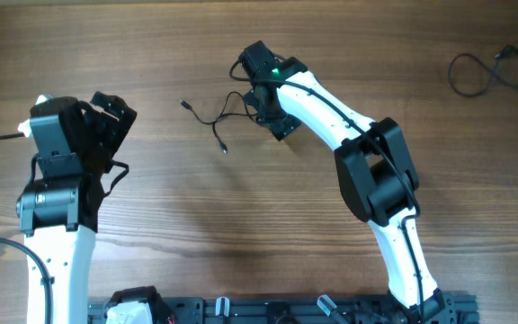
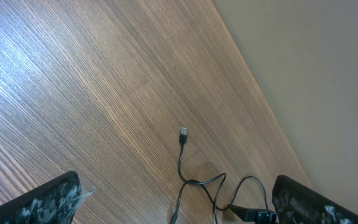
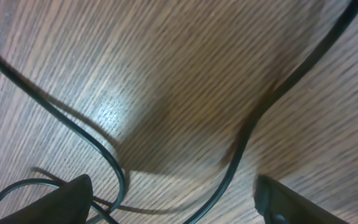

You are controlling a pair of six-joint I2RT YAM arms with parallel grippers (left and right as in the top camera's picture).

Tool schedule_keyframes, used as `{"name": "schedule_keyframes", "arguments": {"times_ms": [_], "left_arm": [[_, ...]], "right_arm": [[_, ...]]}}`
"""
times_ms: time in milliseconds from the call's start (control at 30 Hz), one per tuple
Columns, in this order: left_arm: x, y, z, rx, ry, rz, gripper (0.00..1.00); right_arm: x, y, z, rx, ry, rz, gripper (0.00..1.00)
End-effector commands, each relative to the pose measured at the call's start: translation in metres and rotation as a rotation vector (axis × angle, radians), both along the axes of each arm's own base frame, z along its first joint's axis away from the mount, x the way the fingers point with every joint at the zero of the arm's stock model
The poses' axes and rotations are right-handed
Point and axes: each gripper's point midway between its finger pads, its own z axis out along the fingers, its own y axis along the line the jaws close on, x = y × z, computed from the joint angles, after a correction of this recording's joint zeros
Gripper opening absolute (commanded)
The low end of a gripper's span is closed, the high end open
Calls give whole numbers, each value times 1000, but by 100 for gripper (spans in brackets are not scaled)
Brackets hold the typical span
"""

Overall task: Untangle cables
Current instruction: 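Pull the right gripper up-right, dragging the cable end away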

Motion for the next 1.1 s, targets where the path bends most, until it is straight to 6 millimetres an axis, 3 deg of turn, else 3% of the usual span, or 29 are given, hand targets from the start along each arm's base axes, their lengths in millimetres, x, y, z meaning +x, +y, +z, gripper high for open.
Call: {"name": "schedule_keyframes", "arguments": {"times_ms": [0, 200, 433, 500, 567, 700, 833, 900, 967, 1067], "left_arm": [[-1, -1, 2, 9, -4, -13, 100], [-1, -7, 2, -14, -7, -39, 100], [-1, -19, 0, -62, -2, -92, 100], [-4, -19, -3, -65, 14, -92, 100], [-7, -21, -6, -73, 30, -97, 100], [-8, -21, -7, -74, 38, -96, 100], [-8, -21, -7, -74, 37, -96, 100], [-8, -21, -7, -73, 38, -96, 100], [-8, -21, -7, -73, 38, -96, 100], [-8, -21, -7, -73, 38, -96, 100]], "right_arm": [[-13, -14, -44, -78, 91, -4, 85], [-13, -36, -64, -228, 93, 133, 81], [-11, -48, -66, -320, 85, 235, 81], [-4, -38, -67, -290, 58, 313, 84], [8, -10, -62, -202, 2, 426, 92], [28, -17, -35, -434, -102, 545, 99], [32, -4, -31, -464, -139, 669, 99], [30, 1, -31, -471, -143, 706, 99], [15, -2, -36, -452, -77, 693, 99], [-12, -8, -44, -370, 52, 692, 86]]}}
